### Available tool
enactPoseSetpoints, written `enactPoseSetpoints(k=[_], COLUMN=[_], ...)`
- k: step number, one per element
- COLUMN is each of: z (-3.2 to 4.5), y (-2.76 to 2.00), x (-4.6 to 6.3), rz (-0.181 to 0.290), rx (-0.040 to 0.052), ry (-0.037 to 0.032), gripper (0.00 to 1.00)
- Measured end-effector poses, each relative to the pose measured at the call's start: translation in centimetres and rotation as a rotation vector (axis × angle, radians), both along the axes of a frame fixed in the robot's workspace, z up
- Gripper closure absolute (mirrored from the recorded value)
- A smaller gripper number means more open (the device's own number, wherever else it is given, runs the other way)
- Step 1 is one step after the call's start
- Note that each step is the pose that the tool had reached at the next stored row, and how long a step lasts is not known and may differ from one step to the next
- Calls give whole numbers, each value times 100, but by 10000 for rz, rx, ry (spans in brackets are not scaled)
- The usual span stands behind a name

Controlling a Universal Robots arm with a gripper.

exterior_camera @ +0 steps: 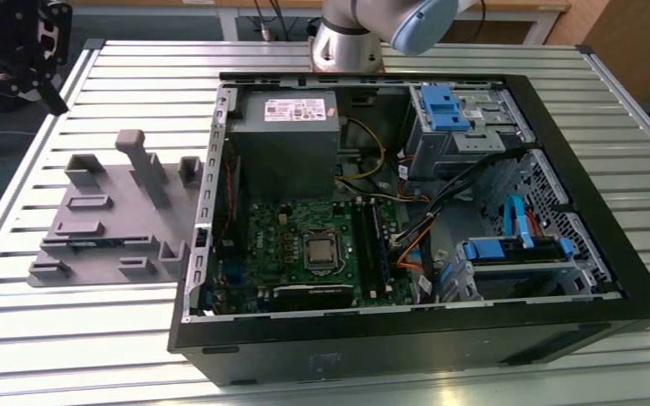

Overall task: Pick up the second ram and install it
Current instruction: 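Pick up the second ram and move it above second insertion slot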

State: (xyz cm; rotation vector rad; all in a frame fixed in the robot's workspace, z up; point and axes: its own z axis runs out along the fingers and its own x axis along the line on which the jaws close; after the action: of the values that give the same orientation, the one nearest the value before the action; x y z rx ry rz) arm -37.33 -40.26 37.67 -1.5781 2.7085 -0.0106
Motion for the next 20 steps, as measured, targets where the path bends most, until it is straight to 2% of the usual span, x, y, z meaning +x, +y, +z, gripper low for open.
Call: enactPoseSetpoints(k=[3,9,20], z=[-21,-58,-150], y=[-8,-48,-49], x=[0,-15,-15], rz=[326,611,2548], rx=[0,2,-1], ry=[8,15,32], gripper=[89,89,89])
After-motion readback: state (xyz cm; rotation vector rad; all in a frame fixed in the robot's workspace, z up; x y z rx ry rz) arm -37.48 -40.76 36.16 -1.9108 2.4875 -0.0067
